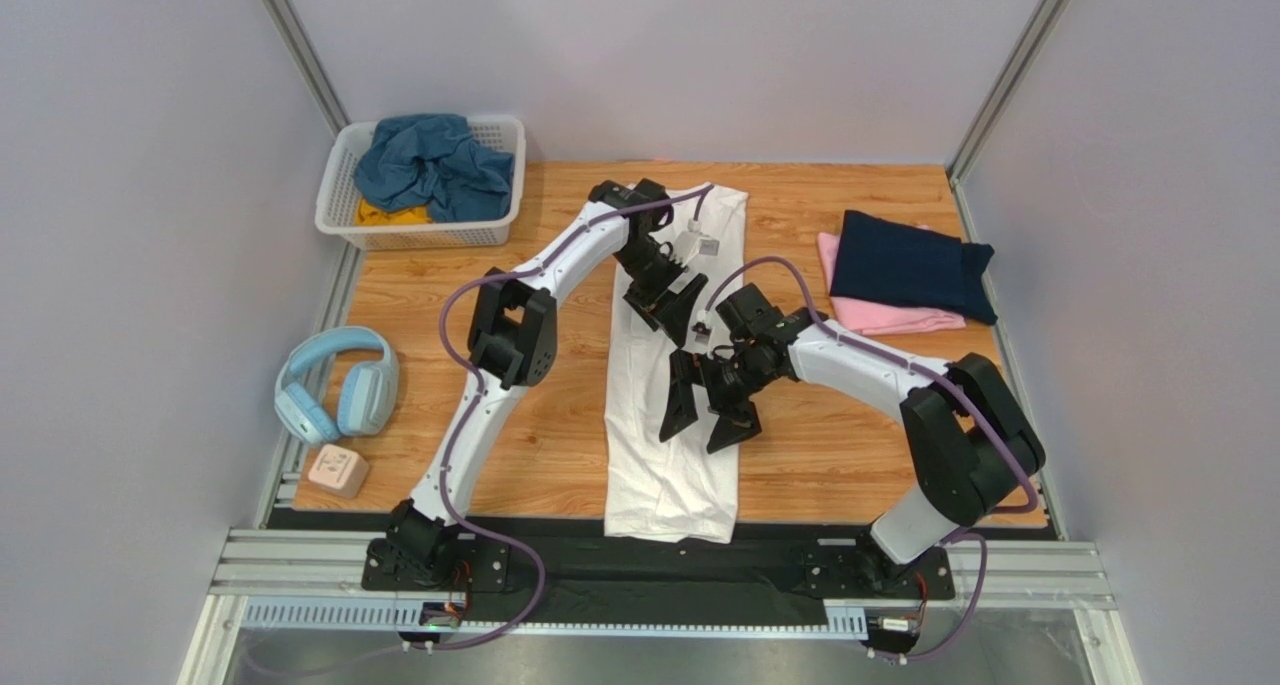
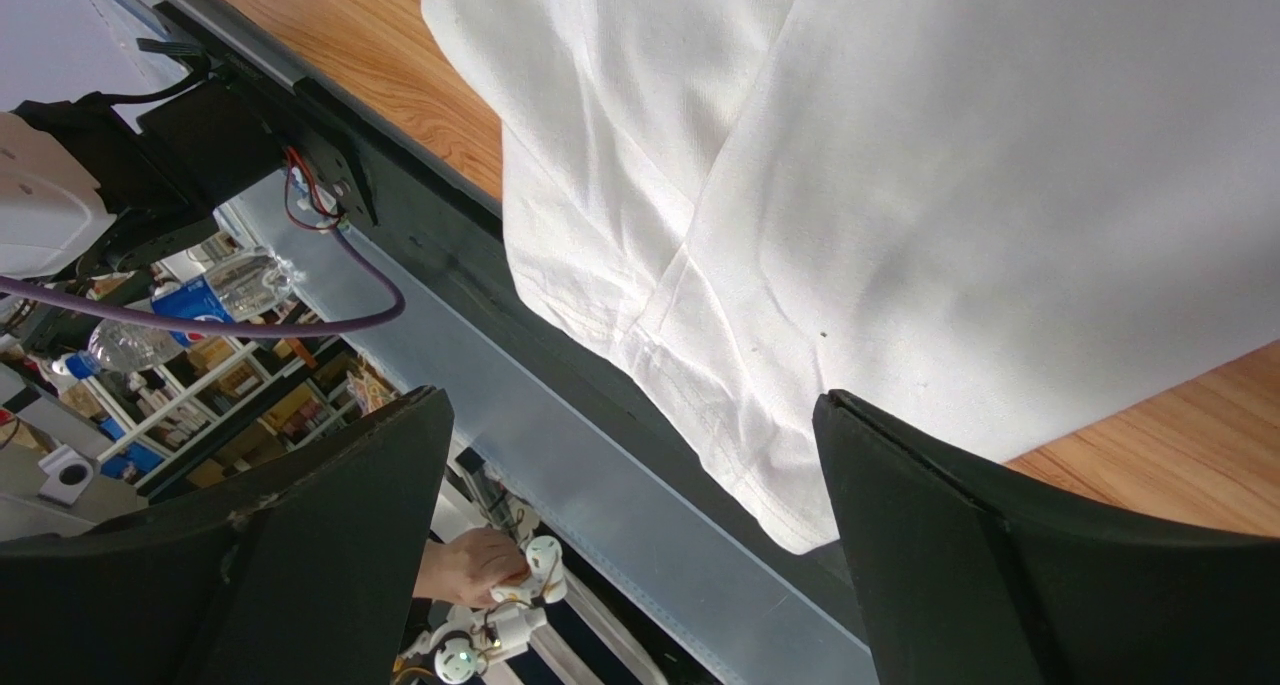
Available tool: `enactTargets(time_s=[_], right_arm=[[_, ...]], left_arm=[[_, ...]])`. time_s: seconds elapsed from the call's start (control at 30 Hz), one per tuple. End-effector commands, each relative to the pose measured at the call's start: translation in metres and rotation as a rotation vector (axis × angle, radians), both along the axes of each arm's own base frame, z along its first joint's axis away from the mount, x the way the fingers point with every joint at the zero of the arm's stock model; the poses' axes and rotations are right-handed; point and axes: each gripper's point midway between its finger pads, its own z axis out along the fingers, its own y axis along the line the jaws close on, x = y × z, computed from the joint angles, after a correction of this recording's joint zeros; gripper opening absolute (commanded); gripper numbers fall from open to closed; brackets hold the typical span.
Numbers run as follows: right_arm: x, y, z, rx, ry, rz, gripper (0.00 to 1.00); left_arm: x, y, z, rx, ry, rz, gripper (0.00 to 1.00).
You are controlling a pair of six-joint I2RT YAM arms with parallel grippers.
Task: Fold and stack the t-shirts
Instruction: Rotate the tshirt 80 degrees
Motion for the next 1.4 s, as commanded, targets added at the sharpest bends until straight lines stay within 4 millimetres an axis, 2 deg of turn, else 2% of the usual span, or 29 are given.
enactTargets(time_s=[0.0,0.13,0.17,0.3,0.53,0.6,0.7,0.8,0.83,1.0,1.03,1.1,1.13,1.17,1.2,1.23,1.27,1.3,1.33,1.37], right_arm=[[0.007,0.009,0.004,0.045,-0.039,0.004,1.0],[0.007,0.01,0.004,0.052,-0.044,0.01,1.0],[0.007,0.009,0.004,0.052,-0.047,0.011,1.0],[0.006,0.009,0.007,0.059,-0.062,0.015,1.0],[0.018,0.012,0.025,0.086,-0.157,0.022,1.0],[0.02,0.013,0.03,0.094,-0.174,0.025,1.0],[0.023,0.012,0.027,0.08,-0.174,0.016,1.0],[0.023,0.012,0.021,0.066,-0.16,0.015,1.0],[0.023,0.011,0.019,0.061,-0.157,0.014,1.0],[0.018,0.01,0.019,0.059,-0.142,0.013,1.0],[0.018,0.012,0.022,0.067,-0.143,0.009,1.0],[0.016,0.017,0.028,0.084,-0.151,0.018,1.0],[0.018,0.022,0.029,0.096,-0.155,0.02,1.0],[0.015,0.028,0.032,0.117,-0.139,0.028,1.0],[0.014,0.034,0.034,0.139,-0.127,0.032,1.0],[0.018,0.042,0.033,0.166,-0.13,0.038,1.0],[0.016,0.052,0.038,0.196,-0.124,0.058,1.0],[0.018,0.058,0.04,0.211,-0.127,0.07,1.0],[0.018,0.063,0.031,0.203,-0.099,0.084,1.0],[0.015,0.069,0.03,0.217,-0.077,0.108,1.0]], left_arm=[[0.013,0.012,-0.026,0.117,-0.034,0.033,1.0],[0.034,0.014,-0.022,0.122,-0.101,0.103,1.0],[0.045,0.015,-0.017,0.123,-0.153,0.118,1.0],[0.063,0.018,-0.009,0.139,-0.242,0.136,1.0],[0.095,0.029,-0.004,0.153,-0.321,0.231,1.0],[0.099,0.027,0.001,0.128,-0.319,0.245,1.0],[0.104,0.023,0.012,0.087,-0.348,0.239,1.0],[0.11,0.018,0.035,0.039,-0.398,0.234,1.0],[0.111,0.015,0.051,0.012,-0.42,0.232,1.0],[0.089,0.008,0.11,-0.106,-0.427,0.192,1.0],[0.077,0.011,0.126,-0.123,-0.424,0.181,1.0],[0.062,0.013,0.144,-0.159,-0.417,0.149,1.0],[0.046,0.018,0.157,-0.171,-0.405,0.132,1.0],[0.036,0.018,0.164,-0.197,-0.393,0.114,1.0],[0.023,0.023,0.156,-0.187,-0.353,0.101,1.0],[0.013,0.027,0.177,-0.224,-0.379,0.092,1.0],[0.008,0.03,0.18,-0.228,-0.383,0.091,1.0],[0.0,0.038,0.17,-0.209,-0.351,0.105,1.0],[0.001,0.046,0.189,-0.239,-0.404,0.126,1.0],[-0.001,0.051,0.192,-0.244,-0.405,0.146,1.0]])
